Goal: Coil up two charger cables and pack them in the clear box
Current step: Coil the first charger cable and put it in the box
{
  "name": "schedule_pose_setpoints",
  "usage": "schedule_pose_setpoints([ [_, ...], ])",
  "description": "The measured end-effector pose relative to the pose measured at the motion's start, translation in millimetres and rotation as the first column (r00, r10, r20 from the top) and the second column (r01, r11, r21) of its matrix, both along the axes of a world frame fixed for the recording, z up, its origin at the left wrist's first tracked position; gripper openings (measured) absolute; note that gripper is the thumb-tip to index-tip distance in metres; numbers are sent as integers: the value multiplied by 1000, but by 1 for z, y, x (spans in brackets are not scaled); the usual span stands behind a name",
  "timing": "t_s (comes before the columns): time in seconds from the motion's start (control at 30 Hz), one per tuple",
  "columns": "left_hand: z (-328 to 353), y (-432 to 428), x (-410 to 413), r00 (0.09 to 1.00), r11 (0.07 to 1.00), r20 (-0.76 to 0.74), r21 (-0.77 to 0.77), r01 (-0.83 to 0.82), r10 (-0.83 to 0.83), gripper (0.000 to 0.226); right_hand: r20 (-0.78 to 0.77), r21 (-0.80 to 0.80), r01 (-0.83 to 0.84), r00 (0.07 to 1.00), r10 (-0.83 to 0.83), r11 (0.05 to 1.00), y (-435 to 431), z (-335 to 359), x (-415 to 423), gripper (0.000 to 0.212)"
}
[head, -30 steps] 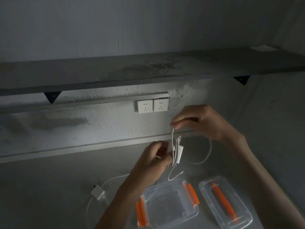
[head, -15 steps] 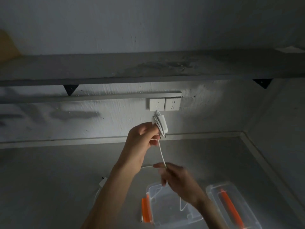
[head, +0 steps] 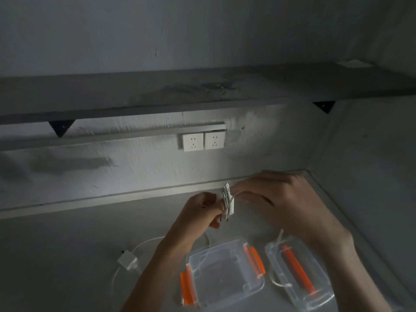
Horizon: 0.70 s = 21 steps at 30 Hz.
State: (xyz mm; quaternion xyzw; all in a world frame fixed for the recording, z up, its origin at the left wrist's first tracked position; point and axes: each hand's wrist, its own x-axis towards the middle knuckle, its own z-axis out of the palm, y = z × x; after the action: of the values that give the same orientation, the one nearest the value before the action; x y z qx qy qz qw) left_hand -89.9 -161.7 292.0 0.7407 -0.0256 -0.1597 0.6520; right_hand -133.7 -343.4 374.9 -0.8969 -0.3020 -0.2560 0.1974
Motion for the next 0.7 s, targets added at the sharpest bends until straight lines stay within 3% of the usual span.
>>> schedule_pose_setpoints([
  [0.13, 16, 1, 10, 993, 974, -117, -223, -51, 26, 20, -163, -45, -117, 981, 108, 992, 0, 1, -14, 17],
  [0.2, 20, 7, 19, 980, 956, -179, -259, -137, 92, 21, -207, -60, -116, 973, 101, 991, 2, -12, -21, 24],
  [0.3, 21, 12, 22, 980, 974, -152, -168, -155, 130, 22, -223, -11, -88, 971, 84, 996, 2, -25, -22, 24],
  [0.4, 19, 8, 10, 997, 999, -64, 20, -38, 40, 17, -141, 44, -57, 988, 63, 997, 0, -15, -14, 21],
  [0.5, 20, -3, -7, 1000, 999, -28, 49, 13, -12, 6, -61, 91, -44, 997, 50, 995, -5, -1, 10, 21],
  [0.6, 31, -5, -24, 995, 996, 59, 35, 78, -80, 8, -182, 249, -45, 979, 92, 968, -15, -1, 46, 10],
  [0.7, 51, 5, -32, 984, 993, 147, 75, 95, -105, 12, -413, 495, -56, 863, 291, 867, -12, -30, 68, 8],
])
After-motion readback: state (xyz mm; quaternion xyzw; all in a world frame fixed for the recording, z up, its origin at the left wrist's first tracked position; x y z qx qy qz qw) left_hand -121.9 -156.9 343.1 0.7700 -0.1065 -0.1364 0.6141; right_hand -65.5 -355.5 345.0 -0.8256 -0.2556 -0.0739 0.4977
